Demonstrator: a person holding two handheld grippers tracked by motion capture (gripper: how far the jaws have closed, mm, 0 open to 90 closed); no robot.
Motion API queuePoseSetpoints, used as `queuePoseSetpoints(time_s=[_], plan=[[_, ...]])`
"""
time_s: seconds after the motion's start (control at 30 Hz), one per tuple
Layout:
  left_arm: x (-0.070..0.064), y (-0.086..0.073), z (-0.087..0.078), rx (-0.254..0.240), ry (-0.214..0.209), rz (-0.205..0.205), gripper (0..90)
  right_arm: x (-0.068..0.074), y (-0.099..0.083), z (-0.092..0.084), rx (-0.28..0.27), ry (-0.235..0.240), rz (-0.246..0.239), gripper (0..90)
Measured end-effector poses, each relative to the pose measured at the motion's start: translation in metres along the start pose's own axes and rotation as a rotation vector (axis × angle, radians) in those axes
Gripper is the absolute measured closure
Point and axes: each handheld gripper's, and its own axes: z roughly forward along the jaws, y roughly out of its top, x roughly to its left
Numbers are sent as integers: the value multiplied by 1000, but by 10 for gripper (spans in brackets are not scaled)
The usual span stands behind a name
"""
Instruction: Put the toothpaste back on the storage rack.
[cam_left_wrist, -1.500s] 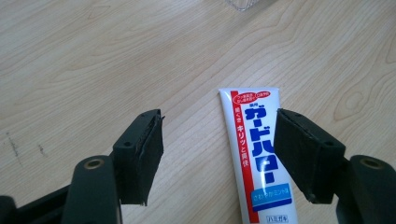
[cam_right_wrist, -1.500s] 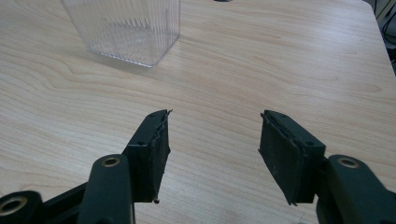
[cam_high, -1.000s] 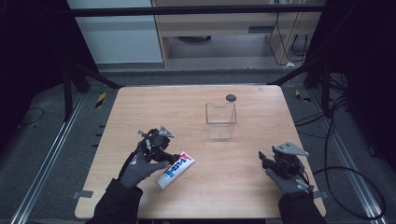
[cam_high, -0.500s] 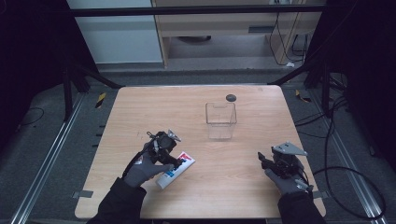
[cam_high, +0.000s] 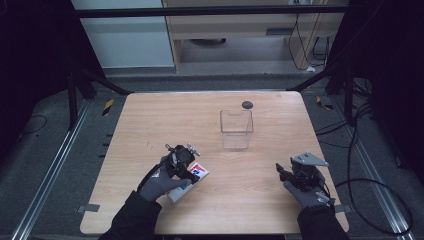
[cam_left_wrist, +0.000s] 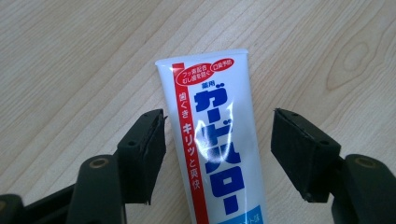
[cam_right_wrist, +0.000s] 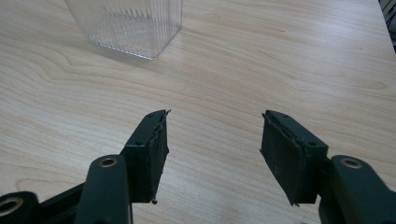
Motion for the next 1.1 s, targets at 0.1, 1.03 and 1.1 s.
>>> queuePoseSetpoints(time_s=[0.1,1.03,1.1], plan=[[1,0,3,3,-2,-3,350,1,0,0,5,1,2,409],[7,2,26,80,-37,-29,350,2,0,3,20,6,-11,406],[7,2,26,81,-36,-29,352,2,0,3,20,5,-10,406]])
